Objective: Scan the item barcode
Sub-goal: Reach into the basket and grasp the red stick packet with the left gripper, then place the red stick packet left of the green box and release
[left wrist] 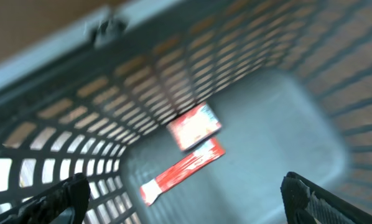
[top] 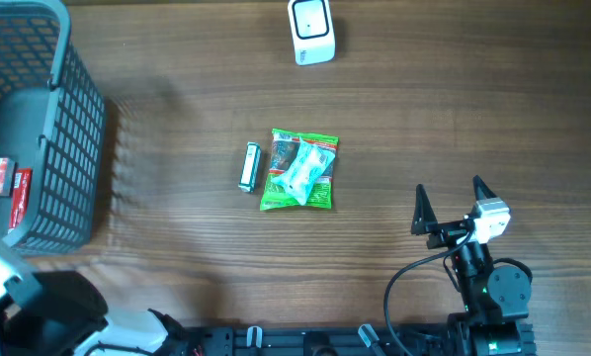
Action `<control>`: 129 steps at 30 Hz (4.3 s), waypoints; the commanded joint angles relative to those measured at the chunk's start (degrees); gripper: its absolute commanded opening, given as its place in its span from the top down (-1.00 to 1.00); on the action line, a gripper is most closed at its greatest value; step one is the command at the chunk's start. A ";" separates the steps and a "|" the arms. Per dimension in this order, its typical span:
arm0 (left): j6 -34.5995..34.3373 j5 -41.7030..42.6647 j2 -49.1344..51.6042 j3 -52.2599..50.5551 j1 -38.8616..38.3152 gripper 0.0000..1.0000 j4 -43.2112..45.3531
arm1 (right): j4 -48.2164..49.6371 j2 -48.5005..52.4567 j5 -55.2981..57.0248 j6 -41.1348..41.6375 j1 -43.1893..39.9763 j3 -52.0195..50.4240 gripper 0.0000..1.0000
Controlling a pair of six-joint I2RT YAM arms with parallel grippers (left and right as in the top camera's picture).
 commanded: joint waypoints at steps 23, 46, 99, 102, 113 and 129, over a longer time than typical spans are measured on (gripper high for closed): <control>5.68 12.48 23.71 -17.68 6.25 -1.00 7.78 | 0.20 -0.26 -0.66 0.83 0.26 -0.04 -1.00; 5.62 23.17 24.11 -17.73 4.74 0.44 6.10 | 0.20 -0.26 -0.66 0.83 0.26 -0.04 -0.99; -1.09 19.71 0.26 -45.55 -50.88 0.91 17.68 | 0.20 -0.26 -0.66 0.83 0.26 -0.04 -0.99; -3.63 19.71 1.88 -48.26 -50.88 0.89 24.24 | 0.20 -0.26 -0.66 0.83 0.26 -0.04 -1.00; -4.00 22.95 7.26 -48.48 -55.06 0.87 30.67 | 0.20 -0.26 -0.66 0.83 0.26 -0.04 -0.99; -3.34 12.61 7.39 -48.46 -58.10 0.70 29.68 | 0.20 -0.26 -0.66 0.83 0.26 -0.04 -1.00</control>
